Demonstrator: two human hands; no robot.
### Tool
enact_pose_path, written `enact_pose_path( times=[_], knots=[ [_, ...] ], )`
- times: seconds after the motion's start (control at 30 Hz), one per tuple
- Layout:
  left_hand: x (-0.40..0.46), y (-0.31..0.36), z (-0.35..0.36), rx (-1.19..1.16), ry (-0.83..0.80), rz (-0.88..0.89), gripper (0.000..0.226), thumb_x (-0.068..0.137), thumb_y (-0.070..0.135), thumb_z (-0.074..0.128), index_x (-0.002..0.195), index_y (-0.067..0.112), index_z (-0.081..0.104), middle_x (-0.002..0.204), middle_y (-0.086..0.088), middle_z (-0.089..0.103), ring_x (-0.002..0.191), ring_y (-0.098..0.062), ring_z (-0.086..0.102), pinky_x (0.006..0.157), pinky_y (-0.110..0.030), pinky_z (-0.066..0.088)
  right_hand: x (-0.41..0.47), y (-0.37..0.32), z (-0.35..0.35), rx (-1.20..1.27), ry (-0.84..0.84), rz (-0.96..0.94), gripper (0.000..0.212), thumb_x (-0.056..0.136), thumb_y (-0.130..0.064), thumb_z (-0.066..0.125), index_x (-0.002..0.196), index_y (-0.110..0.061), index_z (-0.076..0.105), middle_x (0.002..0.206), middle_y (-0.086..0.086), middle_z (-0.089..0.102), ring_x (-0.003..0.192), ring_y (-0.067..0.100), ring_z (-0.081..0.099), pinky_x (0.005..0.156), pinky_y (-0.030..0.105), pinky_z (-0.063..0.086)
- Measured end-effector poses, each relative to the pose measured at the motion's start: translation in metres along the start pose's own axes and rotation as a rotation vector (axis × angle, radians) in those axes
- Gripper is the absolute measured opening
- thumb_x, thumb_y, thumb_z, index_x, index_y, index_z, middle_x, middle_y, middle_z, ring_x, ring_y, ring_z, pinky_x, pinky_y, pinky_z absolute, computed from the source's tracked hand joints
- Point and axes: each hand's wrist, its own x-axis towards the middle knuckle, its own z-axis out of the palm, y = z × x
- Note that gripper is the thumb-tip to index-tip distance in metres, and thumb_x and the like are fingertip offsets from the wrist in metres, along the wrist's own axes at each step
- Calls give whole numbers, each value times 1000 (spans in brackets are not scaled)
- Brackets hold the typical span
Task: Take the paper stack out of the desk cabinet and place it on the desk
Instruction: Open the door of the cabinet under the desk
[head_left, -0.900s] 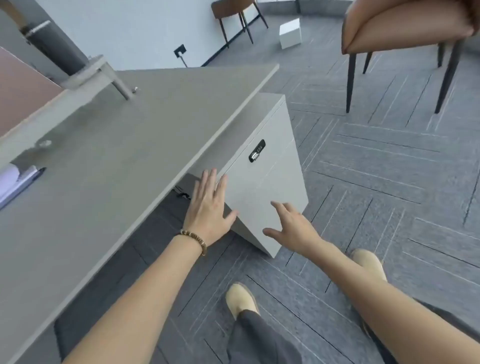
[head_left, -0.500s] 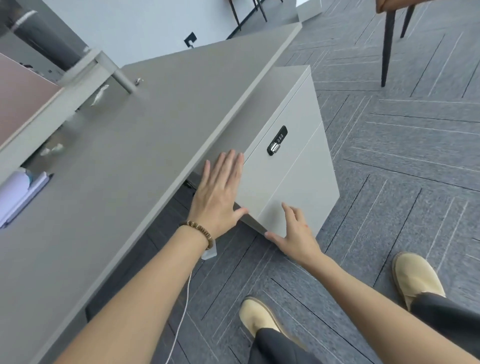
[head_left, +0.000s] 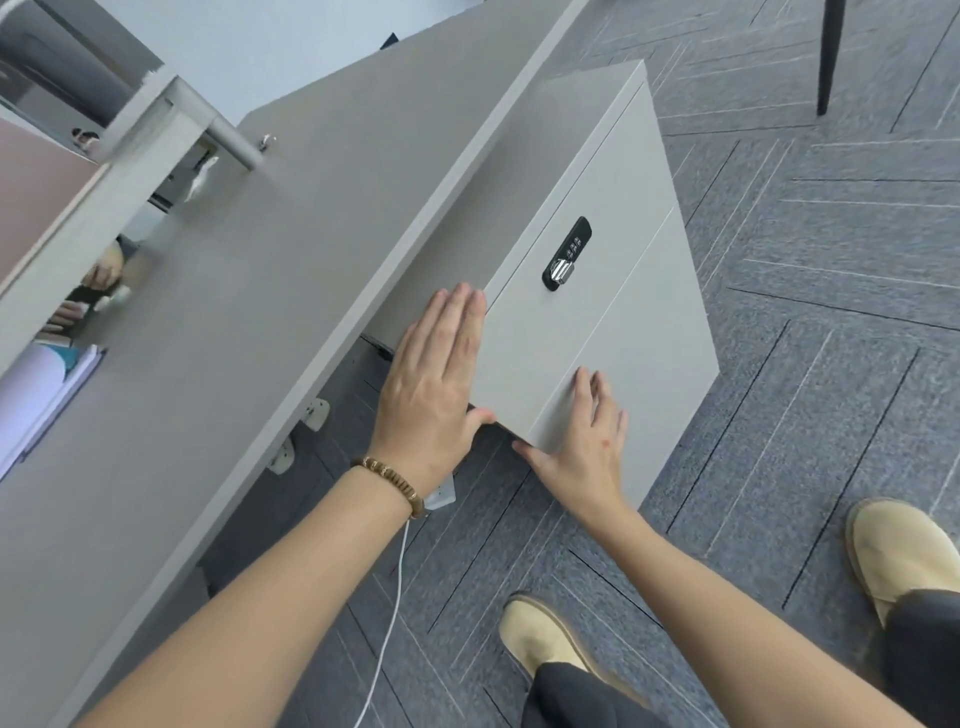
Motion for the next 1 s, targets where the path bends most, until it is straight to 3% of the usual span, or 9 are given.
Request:
enact_pose_path(
  times=[0.23, 0.47, 0.63, 0.73, 0.9, 1.0],
  knots=[
    [1, 2, -1, -15, 0, -20, 124, 57, 29, 93, 153, 3, 19, 159, -14, 28, 148, -30, 24, 120, -45, 25, 8, 8, -8, -63, 27, -114, 122, 61, -48, 80, 155, -13, 10, 159, 17, 21, 150, 23, 14, 123, 56, 7],
    [0, 5, -5, -1, -34, -46, 125, 59, 32, 92, 154, 5, 16, 161, -12, 25, 150, -27, 20, 122, -37, 15, -3, 21, -42, -161, -31, -180, 124, 59, -53, 75, 157, -13, 9, 159, 14, 24, 149, 23, 15, 124, 53, 8],
    [1, 11, -8, 20, -95, -99, 128, 60, 38, 90, 155, 9, 9, 162, -10, 22, 150, -26, 19, 121, -36, 10, -17, 42, -92, -171, -85, -263, 110, 65, -50, 71, 157, -29, 13, 153, 12, 31, 139, 26, 28, 116, 51, 32],
    [2, 13, -14, 33, -134, -121, 128, 63, 40, 89, 155, 10, 6, 164, -10, 19, 151, -26, 16, 121, -36, 6, -21, 50, -124, -209, -137, -292, 100, 65, -49, 68, 154, -31, 25, 154, 8, 32, 138, 27, 39, 110, 50, 39],
    [0, 17, -20, 35, -194, -145, 129, 65, 41, 87, 156, 11, 2, 165, -8, 13, 152, -25, 10, 123, -37, 9, -26, 53, -165, -303, -255, -241, 100, 68, -45, 68, 156, -31, 22, 162, 6, 28, 142, 28, 39, 115, 40, 31],
    [-2, 16, -21, 39, -207, -148, 128, 66, 38, 87, 156, 12, -1, 165, -8, 11, 153, -24, 8, 123, -38, 9, -27, 57, -187, -355, -296, -258, 101, 69, -43, 67, 157, -31, 19, 164, 3, 27, 144, 25, 39, 115, 41, 32]
  ],
)
